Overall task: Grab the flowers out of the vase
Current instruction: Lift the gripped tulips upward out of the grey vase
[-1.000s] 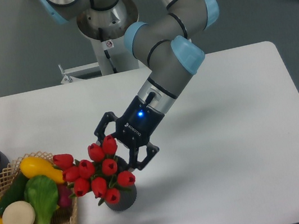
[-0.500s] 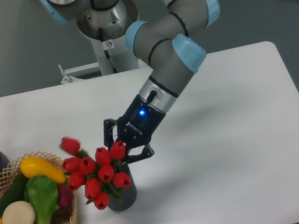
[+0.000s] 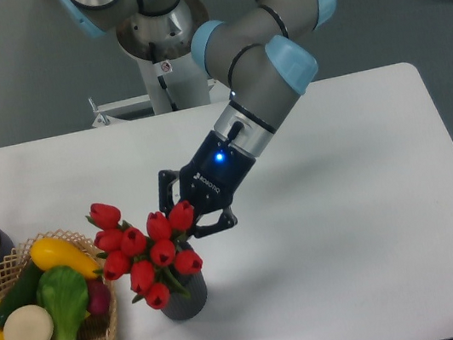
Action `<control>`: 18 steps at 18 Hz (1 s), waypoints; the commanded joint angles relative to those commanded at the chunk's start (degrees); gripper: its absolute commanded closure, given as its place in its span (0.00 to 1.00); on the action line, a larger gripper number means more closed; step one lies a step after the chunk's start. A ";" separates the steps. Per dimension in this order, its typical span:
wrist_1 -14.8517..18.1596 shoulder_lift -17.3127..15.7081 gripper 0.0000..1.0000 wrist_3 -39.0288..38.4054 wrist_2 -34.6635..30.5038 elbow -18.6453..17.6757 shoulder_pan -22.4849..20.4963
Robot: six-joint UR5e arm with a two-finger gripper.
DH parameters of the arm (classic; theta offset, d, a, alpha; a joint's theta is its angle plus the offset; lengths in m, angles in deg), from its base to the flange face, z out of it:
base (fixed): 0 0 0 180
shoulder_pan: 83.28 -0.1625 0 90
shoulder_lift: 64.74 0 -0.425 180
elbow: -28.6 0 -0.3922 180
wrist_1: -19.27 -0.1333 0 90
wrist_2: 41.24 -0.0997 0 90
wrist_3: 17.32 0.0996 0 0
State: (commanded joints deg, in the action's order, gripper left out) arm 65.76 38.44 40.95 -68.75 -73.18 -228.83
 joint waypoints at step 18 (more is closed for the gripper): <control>0.00 -2.55 1.00 -13.00 3.96 7.03 0.35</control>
State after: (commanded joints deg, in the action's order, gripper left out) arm 65.76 35.89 27.95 -64.79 -66.15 -228.48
